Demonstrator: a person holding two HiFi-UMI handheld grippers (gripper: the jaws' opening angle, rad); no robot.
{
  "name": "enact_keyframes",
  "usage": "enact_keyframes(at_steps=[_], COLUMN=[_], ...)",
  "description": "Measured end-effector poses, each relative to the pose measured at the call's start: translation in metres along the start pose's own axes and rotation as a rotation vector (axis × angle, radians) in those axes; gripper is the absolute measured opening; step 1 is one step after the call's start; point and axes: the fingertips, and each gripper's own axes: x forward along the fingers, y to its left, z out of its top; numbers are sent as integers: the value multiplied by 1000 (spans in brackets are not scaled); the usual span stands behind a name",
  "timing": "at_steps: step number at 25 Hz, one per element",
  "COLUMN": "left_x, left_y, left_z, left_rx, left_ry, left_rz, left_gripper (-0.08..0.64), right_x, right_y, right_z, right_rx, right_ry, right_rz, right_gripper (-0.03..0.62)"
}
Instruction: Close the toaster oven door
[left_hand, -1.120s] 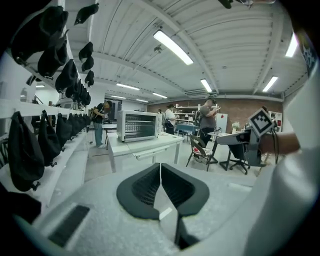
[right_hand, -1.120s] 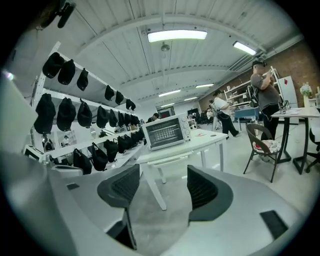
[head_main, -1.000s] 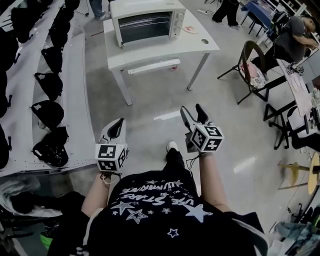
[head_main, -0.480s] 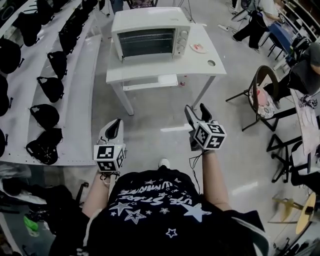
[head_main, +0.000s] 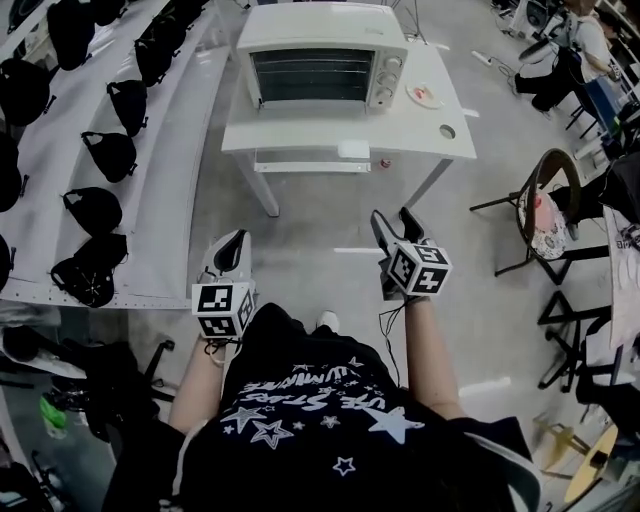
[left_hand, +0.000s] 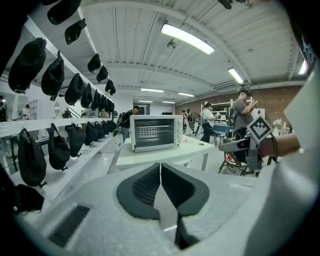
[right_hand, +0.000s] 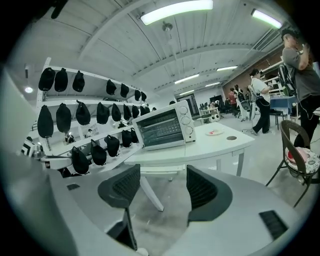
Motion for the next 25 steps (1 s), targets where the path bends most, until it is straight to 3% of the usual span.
enact_keyframes(at_steps=[5,14,25], left_x=[12,75,145], left_y=[24,60,98], left_z=[-19,-28,-36], left_rx=[-19,7,11], left_ry=[59,83,152], left_rz=[13,-24,-60], left_gripper=[23,23,23], right_x=[37,91,161], right_y=[3,-8,-43], right_z=[-19,-29,-65], right_rx=[-8,-58,18], right_ry=[57,54,109], right_rz=[-36,-134,-225], right_gripper=[259,230,163])
